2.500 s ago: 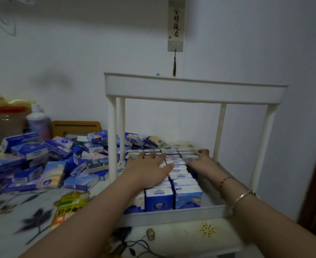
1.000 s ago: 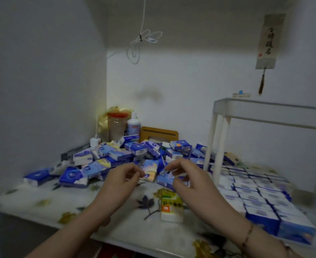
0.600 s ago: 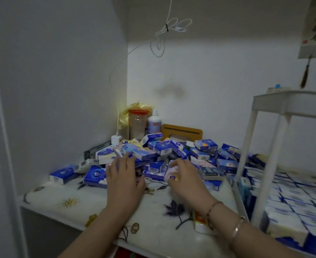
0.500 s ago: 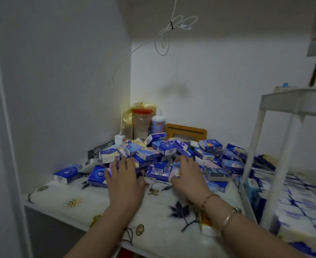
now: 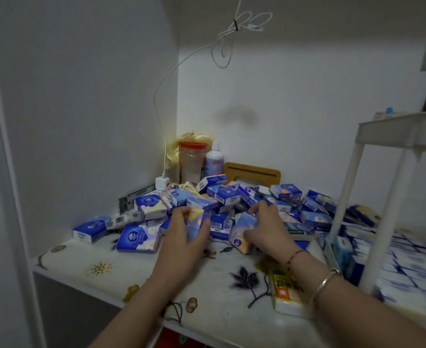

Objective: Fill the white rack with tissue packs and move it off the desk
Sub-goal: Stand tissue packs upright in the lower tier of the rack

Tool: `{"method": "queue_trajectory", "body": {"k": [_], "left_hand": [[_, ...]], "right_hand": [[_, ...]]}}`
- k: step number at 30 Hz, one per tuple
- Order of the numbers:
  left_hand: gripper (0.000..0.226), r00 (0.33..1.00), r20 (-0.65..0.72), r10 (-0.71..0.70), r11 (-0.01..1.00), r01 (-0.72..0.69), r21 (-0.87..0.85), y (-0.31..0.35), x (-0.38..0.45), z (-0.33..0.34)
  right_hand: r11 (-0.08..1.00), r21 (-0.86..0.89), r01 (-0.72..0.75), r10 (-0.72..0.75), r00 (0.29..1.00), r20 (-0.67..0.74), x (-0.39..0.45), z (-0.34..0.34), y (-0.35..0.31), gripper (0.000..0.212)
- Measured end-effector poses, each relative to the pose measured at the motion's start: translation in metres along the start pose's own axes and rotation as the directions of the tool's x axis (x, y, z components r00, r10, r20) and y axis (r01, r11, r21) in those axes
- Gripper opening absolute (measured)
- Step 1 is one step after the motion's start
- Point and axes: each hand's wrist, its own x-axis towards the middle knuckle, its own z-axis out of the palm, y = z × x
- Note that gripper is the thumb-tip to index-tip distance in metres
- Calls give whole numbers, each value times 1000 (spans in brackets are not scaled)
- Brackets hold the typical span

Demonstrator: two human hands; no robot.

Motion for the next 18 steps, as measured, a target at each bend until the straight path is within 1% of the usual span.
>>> {"method": "queue_trajectory", "body": {"k": [2, 4, 6, 7, 9, 10, 12, 13, 14, 15, 16, 17, 18], "left_hand": [[34, 999, 45, 3, 998, -1, -57, 1, 1, -1], [42, 991, 116, 67, 995, -57, -86, 0, 1, -1], [53, 975, 188, 122, 993, -120, -22, -5, 0, 2], [59, 969, 214, 119, 992, -127, 22, -6, 0, 4], [71, 976, 204, 76, 993, -93, 74, -8, 2, 5], [74, 982, 178, 62, 993, -78, 86, -10, 4, 5], [77, 991, 135, 27, 996, -38, 75, -13, 7, 4], [77, 990, 137, 22, 999, -28, 43, -15, 8, 3], [76, 987, 158, 23, 999, -26, 18, -16, 8, 3], [72, 983, 178, 33, 999, -36, 13, -17, 8, 4], [67, 981, 190, 52, 998, -57, 22, -15, 7, 4], [63, 980, 189, 66, 997, -73, 32, -13, 7, 4], [59, 980, 180, 79, 995, -88, 38, -12, 6, 3]], "right_hand": [[985, 173, 19, -16, 1000, -18, -1, -4, -7, 32], [945, 325, 39, -34, 999, -21, -4, -4, -21, 27], [903, 427, 45, -48, 999, -3, -7, -1, -36, 24], [886, 461, 41, -51, 999, 9, -7, 1, -42, 22], [828, 561, -14, -33, 997, 75, -8, 4, -53, 14], [769, 636, -68, -20, 991, 129, -9, 3, -56, 12], [651, 744, -148, -17, 978, 210, -7, 6, -57, 19], [648, 752, -119, -26, 984, 178, -6, 8, -56, 22], [720, 693, -18, -45, 996, 73, -2, 10, -54, 20], [825, 554, 108, -85, 994, -66, 5, 13, -49, 15], [905, 371, 210, -153, 972, -175, 11, 15, -44, 15], [943, 188, 274, -227, 945, -235, 18, 17, -38, 24], [952, 42, 304, -284, 925, -252, 25, 18, -33, 35]]}}
